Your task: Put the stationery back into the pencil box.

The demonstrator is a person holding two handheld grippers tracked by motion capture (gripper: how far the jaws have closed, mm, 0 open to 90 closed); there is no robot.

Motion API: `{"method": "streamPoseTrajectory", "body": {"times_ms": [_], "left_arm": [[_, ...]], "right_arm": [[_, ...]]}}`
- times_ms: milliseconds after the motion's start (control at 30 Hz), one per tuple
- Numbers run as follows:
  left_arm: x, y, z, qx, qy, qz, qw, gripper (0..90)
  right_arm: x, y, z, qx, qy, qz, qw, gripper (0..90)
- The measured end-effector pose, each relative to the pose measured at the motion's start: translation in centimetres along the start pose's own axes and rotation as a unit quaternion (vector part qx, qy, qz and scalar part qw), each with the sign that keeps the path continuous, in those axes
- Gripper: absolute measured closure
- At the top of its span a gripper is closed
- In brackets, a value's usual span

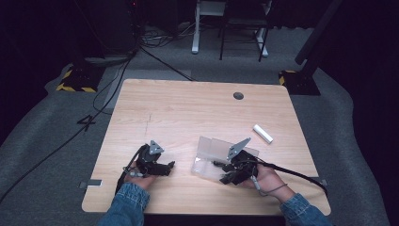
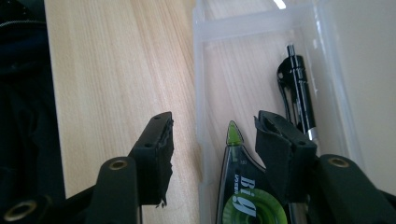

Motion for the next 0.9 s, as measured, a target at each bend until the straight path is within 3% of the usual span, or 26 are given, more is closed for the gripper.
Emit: {"method": "streamPoseTrajectory", "body": {"times_ms": [433,667,800,833,900], "left_arm": [[0.0,0.0,0.0,0.0,0.0,0.0,1.0,12.4],[0.0,0.0,0.0,0.0,0.0,0.0,1.0,12.4],[0.1,0.0,0.0,-0.002,0.001,0.0,1.0,12.4],[0.1,0.0,0.1,-0.001,0.0,-0.002,1.0,12.5],[0.3,-0.1,0.2,-0.001,0.001,0.0,1.0,12.5]], "right_arm": [[-0.3,0.7,0.4,0.001,0.012,-0.021,0.9997,48.0],[1.8,0.2,-1.3,0.005,-0.04,0.005,0.9992,49.2],[3.5,-0.2,-2.3,0.011,-0.074,0.026,0.9968,49.4],[4.6,-0.5,-2.9,0.011,-0.094,0.04,0.9947,49.4],[5.0,-0.7,-3.1,0.01,-0.1,0.045,0.9939,49.4]]}}
Point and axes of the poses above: each handheld gripper's, and its own axes: x roughly backward along the jaws, z roughly out of its underside, y roughly to its left, the point moved 8 cm from there along -x, roughly forward along the jaws, and after that the axes turned 12 degrees about -y, right-handed, at the moved point
